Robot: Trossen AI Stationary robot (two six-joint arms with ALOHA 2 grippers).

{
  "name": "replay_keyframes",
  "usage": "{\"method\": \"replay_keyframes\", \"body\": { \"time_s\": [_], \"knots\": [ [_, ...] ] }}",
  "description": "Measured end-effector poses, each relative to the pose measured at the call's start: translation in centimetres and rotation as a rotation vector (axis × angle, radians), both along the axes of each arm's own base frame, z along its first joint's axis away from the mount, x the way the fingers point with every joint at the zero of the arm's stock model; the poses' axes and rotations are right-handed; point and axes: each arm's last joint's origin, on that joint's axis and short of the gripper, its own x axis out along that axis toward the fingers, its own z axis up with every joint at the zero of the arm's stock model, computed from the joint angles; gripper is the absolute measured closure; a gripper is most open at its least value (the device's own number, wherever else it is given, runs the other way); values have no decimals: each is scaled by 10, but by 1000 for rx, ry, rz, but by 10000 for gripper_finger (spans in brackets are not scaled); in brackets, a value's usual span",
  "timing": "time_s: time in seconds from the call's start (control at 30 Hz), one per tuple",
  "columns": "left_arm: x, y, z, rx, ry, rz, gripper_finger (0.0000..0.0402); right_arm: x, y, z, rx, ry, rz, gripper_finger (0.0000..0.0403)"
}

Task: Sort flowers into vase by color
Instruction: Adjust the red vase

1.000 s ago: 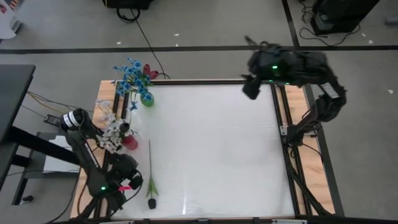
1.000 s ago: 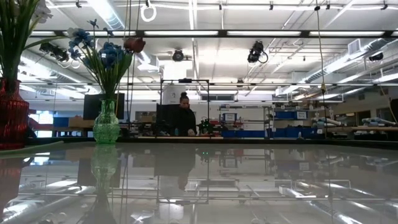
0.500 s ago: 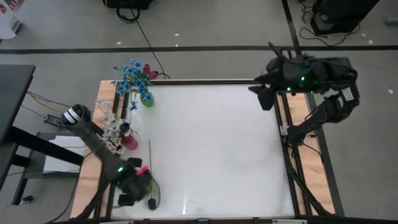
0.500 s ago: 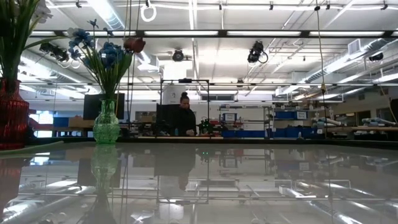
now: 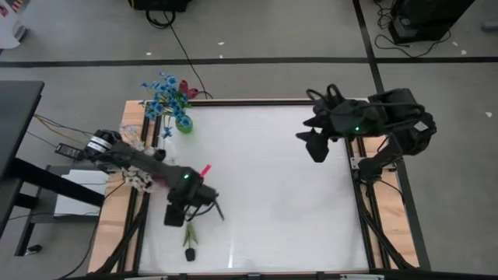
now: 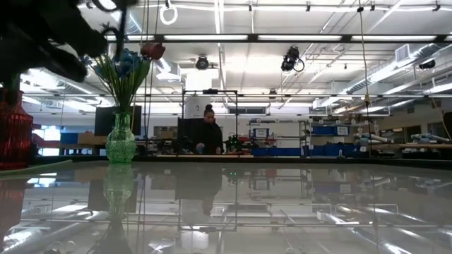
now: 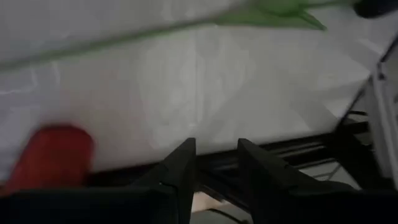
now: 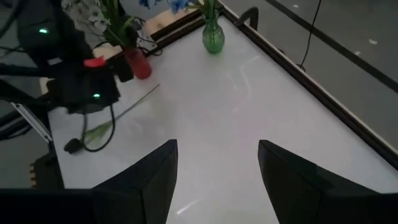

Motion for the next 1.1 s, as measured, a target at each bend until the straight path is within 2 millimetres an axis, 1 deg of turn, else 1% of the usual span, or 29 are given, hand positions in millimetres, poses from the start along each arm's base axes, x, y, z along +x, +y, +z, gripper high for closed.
{"method": "replay_keyframes", "body": {
  "time_s": [0.13, 0.37, 0.47, 0.63, 0.73, 0.83, 0.97, 1.1],
  "knots": [
    [14, 19, -17, 24, 59, -27, 255, 4, 1, -2, -24, 17, 21, 172],
    [18, 50, -40, 196, 299, -153, 191, 5, 0, -2, -78, 32, 42, 172],
    [22, 59, -46, 215, 311, -173, 175, 5, 0, -2, -90, 36, 51, 172],
    [24, 70, -49, 221, 330, -139, 168, 5, 0, -2, -103, 40, 60, 172],
    [23, 76, -48, 233, 340, -135, 168, 5, 0, -2, -112, 41, 69, 172],
    [24, 81, -48, 265, 323, -187, 168, 6, 0, -2, -116, 39, 73, 172],
    [24, 85, -48, 260, 316, -281, 168, 6, 0, -2, -116, 39, 73, 172],
    [23, 85, -49, 225, 322, -284, 168, 5, 2, -2, -115, 39, 82, 172]
  ]
}}
